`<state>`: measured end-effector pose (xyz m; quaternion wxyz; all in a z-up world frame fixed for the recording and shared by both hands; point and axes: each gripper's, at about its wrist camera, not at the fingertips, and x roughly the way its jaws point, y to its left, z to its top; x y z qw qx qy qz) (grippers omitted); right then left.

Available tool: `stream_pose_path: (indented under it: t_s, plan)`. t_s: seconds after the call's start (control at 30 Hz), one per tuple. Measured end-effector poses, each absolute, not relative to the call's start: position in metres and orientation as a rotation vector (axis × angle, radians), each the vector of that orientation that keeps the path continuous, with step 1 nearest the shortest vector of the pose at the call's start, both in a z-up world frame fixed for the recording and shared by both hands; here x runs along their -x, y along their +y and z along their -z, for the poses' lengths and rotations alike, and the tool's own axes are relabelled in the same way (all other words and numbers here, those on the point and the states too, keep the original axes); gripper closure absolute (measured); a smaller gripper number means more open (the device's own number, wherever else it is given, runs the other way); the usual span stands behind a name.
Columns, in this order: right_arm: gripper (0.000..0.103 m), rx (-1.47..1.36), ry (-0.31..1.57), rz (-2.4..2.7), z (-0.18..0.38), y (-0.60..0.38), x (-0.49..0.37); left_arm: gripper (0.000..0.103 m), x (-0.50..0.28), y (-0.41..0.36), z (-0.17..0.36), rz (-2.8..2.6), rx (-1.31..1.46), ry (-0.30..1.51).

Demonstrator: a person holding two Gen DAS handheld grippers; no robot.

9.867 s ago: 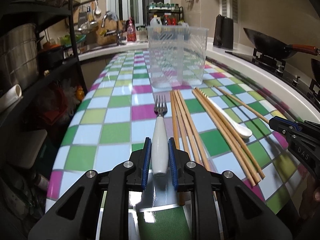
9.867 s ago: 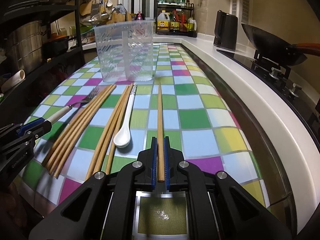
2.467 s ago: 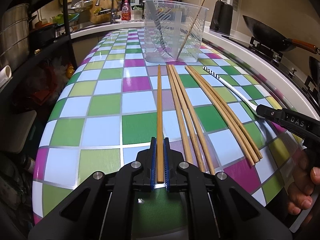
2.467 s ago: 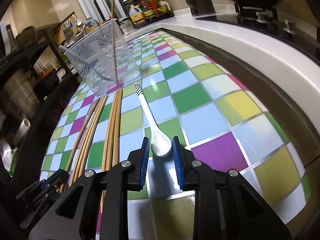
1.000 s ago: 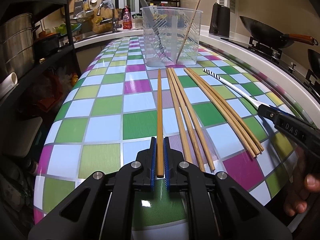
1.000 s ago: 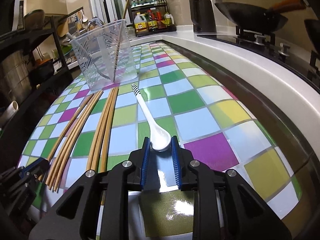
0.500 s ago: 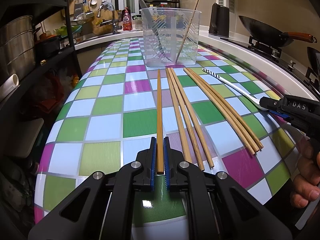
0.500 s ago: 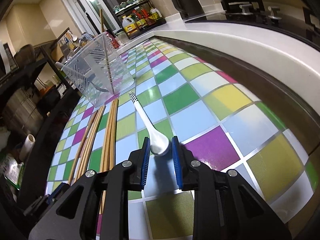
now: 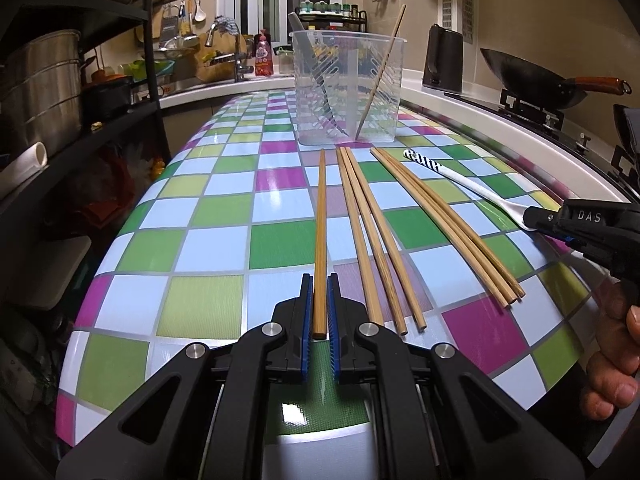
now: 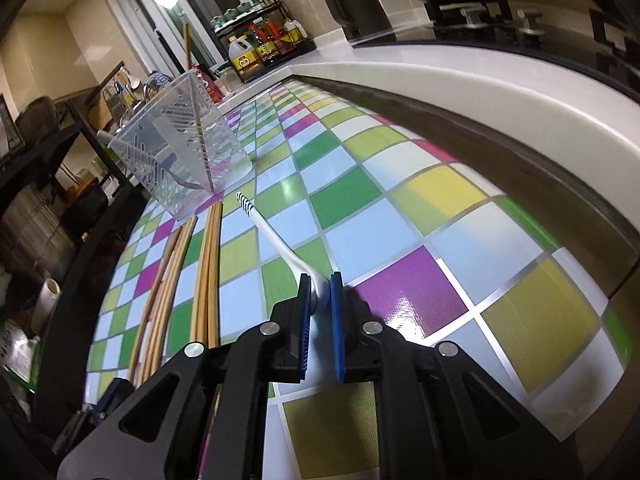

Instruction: Organize utensils

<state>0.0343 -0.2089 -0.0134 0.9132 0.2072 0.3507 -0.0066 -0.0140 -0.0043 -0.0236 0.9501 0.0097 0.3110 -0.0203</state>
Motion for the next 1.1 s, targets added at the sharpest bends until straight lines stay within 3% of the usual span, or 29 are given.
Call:
stream_pose_path:
  t_s: [0.37,0.7,1.1]
  plan:
    - [0.093,-0.177,0.562,0.097,-0.027,-0.19,-0.009,0.096,0.018,-0.001,0.015,0.019,-0.023,0.614]
    - [0.093,-0.071,0.415,0.085,-0.085,-0.181,0.001,0.096,0.029,0.0,-0.028,0.026,-0.046,0.465]
    - [0.093,-0.022,0.409,0.021,-0.121,-0.179,-0.025,0.096,0.006,0.008,-0.076,0.046,-0.031,0.416]
